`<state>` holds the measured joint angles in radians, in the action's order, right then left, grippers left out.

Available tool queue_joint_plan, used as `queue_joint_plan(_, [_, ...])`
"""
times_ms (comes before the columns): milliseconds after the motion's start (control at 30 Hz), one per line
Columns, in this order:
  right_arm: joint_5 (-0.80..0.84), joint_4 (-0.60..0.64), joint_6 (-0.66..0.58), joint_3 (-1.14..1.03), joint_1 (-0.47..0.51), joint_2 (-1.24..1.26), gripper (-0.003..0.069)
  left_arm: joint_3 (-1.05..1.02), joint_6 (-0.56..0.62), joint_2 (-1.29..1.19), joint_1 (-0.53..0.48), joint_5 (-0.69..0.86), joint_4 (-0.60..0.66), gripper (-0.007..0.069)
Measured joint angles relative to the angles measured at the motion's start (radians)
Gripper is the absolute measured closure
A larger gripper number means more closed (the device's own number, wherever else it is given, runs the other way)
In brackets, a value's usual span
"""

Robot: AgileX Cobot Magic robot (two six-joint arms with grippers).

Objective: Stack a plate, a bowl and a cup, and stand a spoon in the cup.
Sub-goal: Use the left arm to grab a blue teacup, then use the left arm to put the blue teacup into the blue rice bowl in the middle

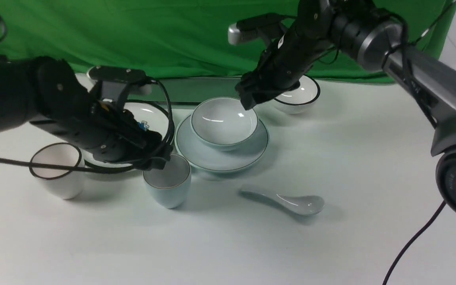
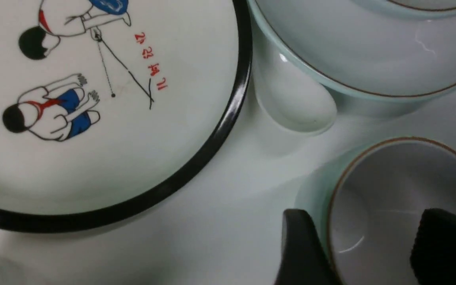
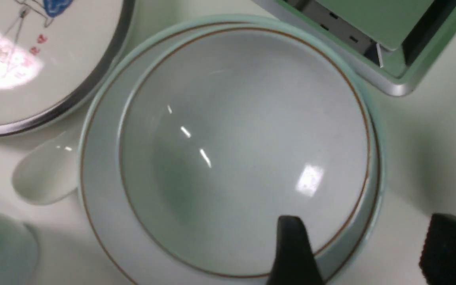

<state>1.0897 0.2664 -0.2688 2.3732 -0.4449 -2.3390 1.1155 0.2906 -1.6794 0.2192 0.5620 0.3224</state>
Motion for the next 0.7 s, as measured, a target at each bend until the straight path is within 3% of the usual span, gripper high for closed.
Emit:
queue_joint_plan(33, [0.007,-0.001,0.0,0.005,0.0,0.002,0.0221,0.002,0.0,-0.005,0.0,0.0,0.0,0.0315])
queue_joint_plan(200, [0.111,-0.011,-0.032,0.074,0.011,0.056,0.0293,0.041,0.028,-0.085,0.0,-0.005,-0.008,0.0576])
queue_joint_plan(267, [0.119,-0.015,-0.026,0.074,0.014,0.082,0.0314,0.056,0.032,-0.088,0.0,0.015,-0.009,0.062])
queue_joint_plan(467, [0.124,-0.052,-0.025,0.076,0.031,0.214,0.0388,0.192,0.046,-0.077,0.0,0.118,0.02,0.0629])
queue_joint_plan(700, [0.125,-0.078,-0.025,0.079,0.056,0.269,0.0413,0.404,0.09,-0.148,0.004,0.081,0.064,0.0629])
